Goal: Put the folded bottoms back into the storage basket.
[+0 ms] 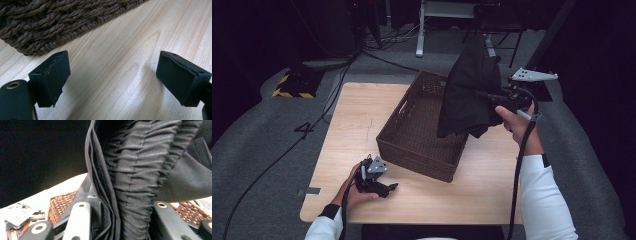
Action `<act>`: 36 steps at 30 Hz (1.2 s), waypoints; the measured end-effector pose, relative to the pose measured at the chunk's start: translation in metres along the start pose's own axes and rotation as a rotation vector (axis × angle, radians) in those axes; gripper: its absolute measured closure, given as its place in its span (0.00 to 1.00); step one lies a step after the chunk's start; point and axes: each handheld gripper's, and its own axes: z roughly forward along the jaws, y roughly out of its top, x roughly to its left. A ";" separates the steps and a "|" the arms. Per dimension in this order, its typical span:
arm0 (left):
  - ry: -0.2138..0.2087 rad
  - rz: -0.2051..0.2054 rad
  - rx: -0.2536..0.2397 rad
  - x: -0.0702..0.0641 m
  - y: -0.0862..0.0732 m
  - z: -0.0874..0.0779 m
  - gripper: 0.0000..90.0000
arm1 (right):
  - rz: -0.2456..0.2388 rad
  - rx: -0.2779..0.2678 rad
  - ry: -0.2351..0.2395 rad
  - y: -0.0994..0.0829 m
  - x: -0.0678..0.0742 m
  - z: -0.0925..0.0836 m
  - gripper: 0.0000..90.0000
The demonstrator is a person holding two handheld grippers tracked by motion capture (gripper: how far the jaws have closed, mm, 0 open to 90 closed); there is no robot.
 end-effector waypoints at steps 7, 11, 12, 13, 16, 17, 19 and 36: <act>0.000 0.000 0.000 0.000 0.000 0.000 0.14 | 0.006 0.024 0.011 -0.001 0.001 0.022 0.73; 0.000 0.000 0.000 0.000 0.000 0.000 0.14 | 0.013 0.034 0.022 -0.002 0.002 0.035 0.73; 0.000 0.000 0.000 0.000 0.000 0.000 0.14 | 0.013 0.039 0.024 -0.002 0.003 0.039 0.73; 0.001 0.000 0.000 0.000 0.000 0.000 0.14 | 0.013 0.042 0.026 -0.003 0.003 0.042 0.73; 0.000 0.000 -0.001 0.000 0.000 0.000 0.14 | 0.016 0.056 0.030 -0.005 0.005 0.054 0.73; 0.000 0.000 0.000 0.000 0.000 0.000 0.14 | 0.017 0.060 0.030 -0.006 0.005 0.058 0.73; 0.000 0.000 0.000 0.000 0.000 0.000 0.14 | 0.023 0.067 0.039 -0.008 0.006 0.066 0.73; 0.001 0.003 -0.001 0.000 0.000 0.000 0.14 | 0.060 0.176 0.031 -0.037 0.007 0.120 0.72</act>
